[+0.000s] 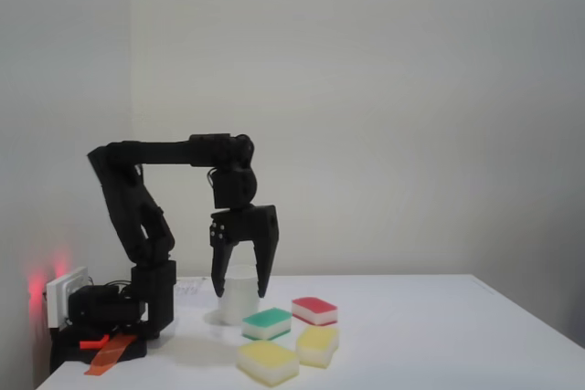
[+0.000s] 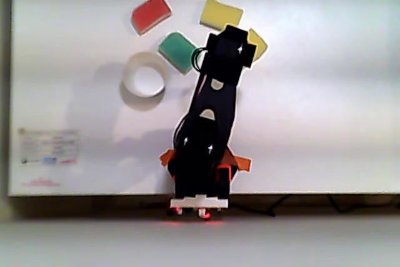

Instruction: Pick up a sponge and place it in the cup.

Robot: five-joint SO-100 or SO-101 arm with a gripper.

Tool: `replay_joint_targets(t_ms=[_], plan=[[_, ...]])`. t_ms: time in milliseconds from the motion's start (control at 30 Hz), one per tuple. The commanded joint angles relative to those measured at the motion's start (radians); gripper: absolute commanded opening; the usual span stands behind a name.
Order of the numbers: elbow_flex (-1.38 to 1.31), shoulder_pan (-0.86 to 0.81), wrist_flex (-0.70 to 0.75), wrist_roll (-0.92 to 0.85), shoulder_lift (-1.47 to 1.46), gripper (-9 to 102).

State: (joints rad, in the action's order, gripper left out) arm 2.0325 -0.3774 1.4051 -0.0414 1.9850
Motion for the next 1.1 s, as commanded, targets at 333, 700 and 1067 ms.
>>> replay_joint_targets(t_ms=[333, 700, 1067], plan=[[-0.067, -0.155, -0.141, -0.176, -0.175, 33], [-0.187, -0.078, -0.244, -0.238, -0.408, 38], [-0.199, -0.038, -0.224, -0.258, -0.431, 39]])
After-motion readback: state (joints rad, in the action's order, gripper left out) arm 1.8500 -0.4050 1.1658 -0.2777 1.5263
